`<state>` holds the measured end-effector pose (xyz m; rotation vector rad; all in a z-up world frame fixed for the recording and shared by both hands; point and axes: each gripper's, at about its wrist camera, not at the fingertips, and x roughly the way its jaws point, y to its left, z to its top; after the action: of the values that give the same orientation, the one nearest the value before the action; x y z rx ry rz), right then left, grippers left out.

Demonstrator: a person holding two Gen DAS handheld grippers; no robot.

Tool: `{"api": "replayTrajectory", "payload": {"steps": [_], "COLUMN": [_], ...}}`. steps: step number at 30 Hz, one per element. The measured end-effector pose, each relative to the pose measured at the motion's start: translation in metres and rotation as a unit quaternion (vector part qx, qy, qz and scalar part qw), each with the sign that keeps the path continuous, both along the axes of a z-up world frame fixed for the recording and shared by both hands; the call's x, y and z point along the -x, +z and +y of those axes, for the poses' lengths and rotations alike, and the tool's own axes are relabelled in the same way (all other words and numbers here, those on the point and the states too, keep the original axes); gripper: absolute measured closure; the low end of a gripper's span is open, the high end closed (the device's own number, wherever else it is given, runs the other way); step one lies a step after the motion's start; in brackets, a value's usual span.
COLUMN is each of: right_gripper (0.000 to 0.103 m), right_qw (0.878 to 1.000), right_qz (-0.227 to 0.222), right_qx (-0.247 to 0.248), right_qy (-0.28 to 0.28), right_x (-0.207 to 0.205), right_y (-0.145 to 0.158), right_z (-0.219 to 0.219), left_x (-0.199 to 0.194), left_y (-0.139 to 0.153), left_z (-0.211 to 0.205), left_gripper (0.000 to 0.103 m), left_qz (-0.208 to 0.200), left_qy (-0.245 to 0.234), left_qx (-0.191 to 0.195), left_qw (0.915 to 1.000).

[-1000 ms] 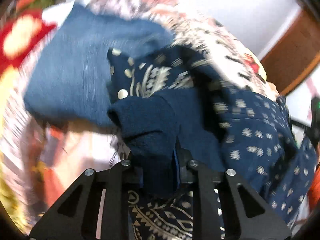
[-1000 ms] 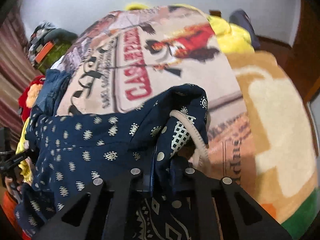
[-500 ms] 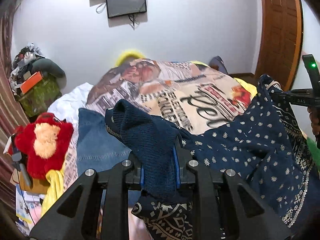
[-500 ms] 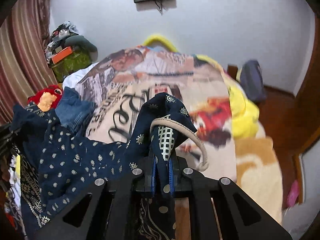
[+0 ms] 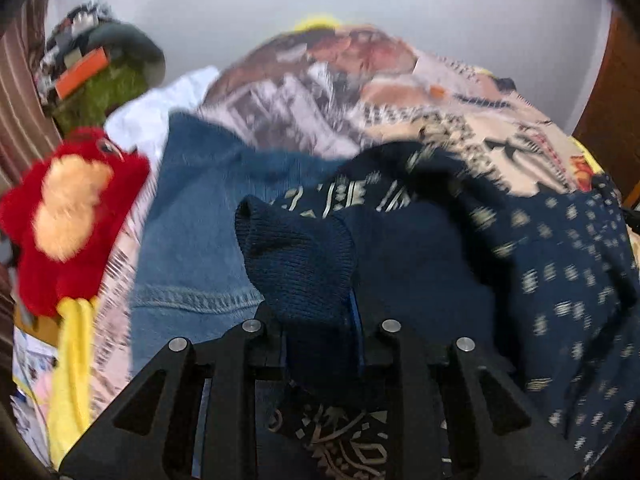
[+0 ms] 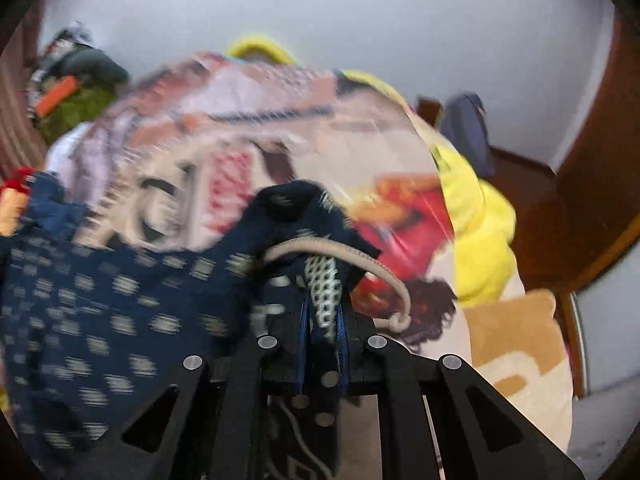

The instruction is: Fold large clothes

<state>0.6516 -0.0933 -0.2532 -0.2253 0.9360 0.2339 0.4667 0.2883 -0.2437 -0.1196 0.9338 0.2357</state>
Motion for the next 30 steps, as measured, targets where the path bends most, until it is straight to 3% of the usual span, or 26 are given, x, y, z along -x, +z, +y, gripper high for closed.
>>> {"api": "replayTrajectory", "payload": {"steps": [3, 6, 12, 14, 17, 22, 25, 30], "right_gripper": [0.095, 0.095, 0.095, 0.095, 0.095, 0.095, 0.095, 0.095], "right_qw": [0.994, 0.997, 0.998, 0.999, 1.0, 0.998, 0.996, 0.994], "right_qz": [-0.01, 0.019, 0.023, 0.009, -0.011, -0.04, -0.041, -0.023], "right_qx": [0.091, 0.038, 0.02, 0.009, -0.01, -0.029, -0.043, -0.064], "right_qy": [-0.063, -0.072, -0.054, -0.032, 0.004, 0.049, 0.067, 0.089], "right_x": [-0.012, -0.015, 0.005, 0.024, 0.059, 0.126, 0.158, 0.213], "right_y": [-0.028, -0.035, -0.008, 0.007, 0.036, 0.079, 0.095, 0.107], "right_z": [-0.019, -0.054, -0.08, -0.076, -0.066, -0.055, -0.054, -0.058], "left_x": [0.0, -0.001, 0.01, 0.022, 0.04, 0.073, 0.094, 0.131], "left_y": [-0.012, -0.013, 0.002, 0.011, 0.024, 0.053, 0.069, 0.089], "left_z": [-0.006, -0.007, -0.011, -0.017, -0.026, -0.047, -0.062, -0.09], "left_gripper": [0.076, 0.073, 0.061, 0.059, 0.043, 0.033, 0.025, 0.02], "left_qz": [0.002, 0.004, 0.016, 0.018, 0.017, 0.003, -0.008, -0.025], "left_qy": [-0.004, -0.004, 0.001, -0.003, -0.005, -0.02, -0.031, -0.064], "left_qx": [-0.019, -0.024, -0.044, -0.05, -0.064, -0.068, -0.077, -0.073], "left_qw": [0.9998, 0.9997, 0.9989, 0.9986, 0.9978, 0.9975, 0.9965, 0.995]}}
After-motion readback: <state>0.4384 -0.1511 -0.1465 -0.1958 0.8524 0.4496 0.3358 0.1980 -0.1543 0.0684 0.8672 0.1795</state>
